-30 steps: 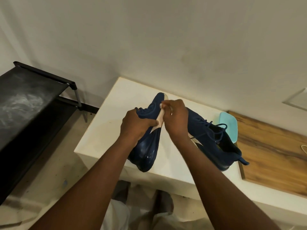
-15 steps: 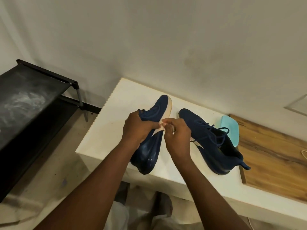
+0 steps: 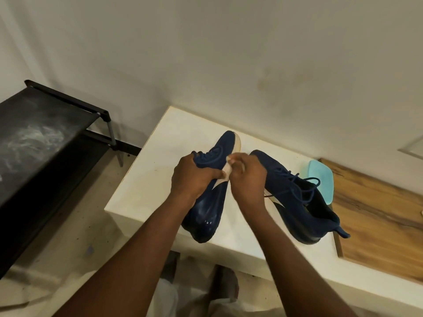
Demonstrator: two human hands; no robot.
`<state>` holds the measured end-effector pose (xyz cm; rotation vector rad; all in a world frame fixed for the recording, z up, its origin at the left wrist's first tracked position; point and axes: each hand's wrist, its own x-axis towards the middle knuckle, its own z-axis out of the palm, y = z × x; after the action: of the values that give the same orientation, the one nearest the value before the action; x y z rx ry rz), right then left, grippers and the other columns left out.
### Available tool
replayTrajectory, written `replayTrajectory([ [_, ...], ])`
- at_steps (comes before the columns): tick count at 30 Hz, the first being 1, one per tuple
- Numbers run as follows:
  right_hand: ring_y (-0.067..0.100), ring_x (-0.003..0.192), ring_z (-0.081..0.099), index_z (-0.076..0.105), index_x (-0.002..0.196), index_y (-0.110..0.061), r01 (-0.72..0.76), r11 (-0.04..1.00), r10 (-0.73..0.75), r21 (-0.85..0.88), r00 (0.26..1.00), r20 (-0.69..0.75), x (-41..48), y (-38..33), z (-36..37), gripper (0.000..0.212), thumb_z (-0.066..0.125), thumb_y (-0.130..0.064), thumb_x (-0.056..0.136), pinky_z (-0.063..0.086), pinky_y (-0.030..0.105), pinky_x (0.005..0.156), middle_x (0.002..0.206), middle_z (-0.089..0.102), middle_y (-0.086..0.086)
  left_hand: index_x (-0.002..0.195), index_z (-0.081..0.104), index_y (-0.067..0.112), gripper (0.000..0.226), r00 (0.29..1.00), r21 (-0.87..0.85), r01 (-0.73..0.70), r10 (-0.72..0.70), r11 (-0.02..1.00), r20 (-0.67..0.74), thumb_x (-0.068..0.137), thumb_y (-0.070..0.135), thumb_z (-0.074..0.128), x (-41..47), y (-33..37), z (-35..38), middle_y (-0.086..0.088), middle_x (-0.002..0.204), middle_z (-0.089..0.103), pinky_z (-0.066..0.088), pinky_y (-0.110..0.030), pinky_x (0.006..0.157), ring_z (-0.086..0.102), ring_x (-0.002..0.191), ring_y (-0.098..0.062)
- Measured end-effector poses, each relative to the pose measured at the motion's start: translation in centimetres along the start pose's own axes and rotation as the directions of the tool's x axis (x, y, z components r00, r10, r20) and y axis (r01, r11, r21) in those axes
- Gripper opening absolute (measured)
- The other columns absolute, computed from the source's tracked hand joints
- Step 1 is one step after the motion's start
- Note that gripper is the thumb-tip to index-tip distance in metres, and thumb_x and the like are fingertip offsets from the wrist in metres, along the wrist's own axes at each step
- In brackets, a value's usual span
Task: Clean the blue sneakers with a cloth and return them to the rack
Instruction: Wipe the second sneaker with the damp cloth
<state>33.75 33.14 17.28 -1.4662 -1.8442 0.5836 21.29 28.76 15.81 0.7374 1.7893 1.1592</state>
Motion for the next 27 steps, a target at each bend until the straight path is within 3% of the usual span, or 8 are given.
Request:
replayTrajectory([
  [4,0.003,0.086,0.059,0.071,0.099,-0.015,0.016,0.999,-0.014,0.051,1.0,-0.026,-2.2,0.3,0.5,0.019,0.055,-0.005,0.096,0.046,0.01,0.076,0.099,0.062,-0.002,0.114,0.068,0.019,0.077,1.0,-0.005,0.003,-0.003,1.0,0.015,0.046,0.049,0.087,0.1,0.1,0.1,0.003,0.103,0.074,0.06,-0.045,0.089,0.072,0.092,-0.021],
  [9,0.016,0.089,0.062,0.073,0.095,-0.008,-0.003,0.998,0.001,-0.063,0.999,-0.035,5.0,-1.2,0.9,0.026,0.049,0.002,0.09,0.042,0.019,0.077,0.102,0.067,0.006,0.109,0.067,0.021,0.07,0.999,-0.016,0.01,-0.01,1.0,0.033,0.046,0.044,0.088,-0.2,0.4,0.1,0.004,0.098,0.074,0.061,-0.045,0.087,0.072,0.089,-0.02],
  [12,0.018,0.089,0.066,0.076,0.093,-0.008,-0.085,0.996,0.087,-0.031,0.996,0.036,9.5,-1.5,1.0,0.026,0.052,0.0,0.087,0.051,0.026,0.082,0.099,0.073,0.006,0.113,0.066,0.019,0.072,1.0,-0.039,0.01,-0.009,0.999,0.016,0.048,0.042,0.088,-0.3,0.4,0.3,0.003,0.103,0.073,0.059,-0.045,0.09,0.071,0.093,-0.021],
  [16,0.019,0.086,0.068,0.076,0.092,-0.006,-0.158,0.987,0.162,-0.041,0.98,0.118,11.5,-1.5,1.1,0.016,0.06,-0.007,0.088,0.05,0.022,0.072,0.095,0.073,0.006,0.108,0.067,0.019,0.061,1.0,-0.062,0.008,-0.008,0.998,-0.01,0.054,0.036,0.091,-0.2,0.0,0.3,0.004,0.101,0.074,0.059,-0.046,0.09,0.071,0.092,-0.021],
  [19,0.017,0.083,0.066,0.075,0.087,-0.007,-0.129,0.991,0.135,-0.045,0.979,0.151,9.4,-1.9,0.1,0.016,0.059,-0.007,0.089,0.052,0.026,0.075,0.09,0.072,0.003,0.103,0.069,0.021,0.06,0.999,-0.071,0.007,-0.01,0.997,-0.037,0.049,0.038,0.09,-0.3,-0.1,0.2,0.005,0.096,0.075,0.06,-0.047,0.086,0.072,0.089,-0.02],
  [24,0.006,0.081,0.062,0.075,0.091,-0.011,-0.134,0.99,0.138,-0.035,0.976,0.166,5.0,-0.8,-1.2,0.024,0.053,-0.002,0.09,0.042,0.007,0.062,0.09,0.07,-0.004,0.104,0.066,0.023,0.056,0.999,-0.031,-0.009,0.008,0.999,-0.033,0.056,0.037,0.091,-0.4,0.0,0.7,0.007,0.097,0.073,0.06,-0.045,0.086,0.071,0.088,-0.018],
  [27,0.016,0.081,0.066,0.074,0.089,-0.005,-0.11,0.992,0.118,-0.065,0.981,0.153,8.4,-1.3,-0.1,0.017,0.057,-0.01,0.089,0.051,0.022,0.073,0.089,0.072,0.003,0.108,0.064,0.022,0.059,0.999,-0.022,-0.011,0.011,1.0,-0.033,0.057,0.037,0.09,-0.5,0.2,1.1,0.005,0.102,0.072,0.06,-0.045,0.087,0.071,0.091,-0.019],
])
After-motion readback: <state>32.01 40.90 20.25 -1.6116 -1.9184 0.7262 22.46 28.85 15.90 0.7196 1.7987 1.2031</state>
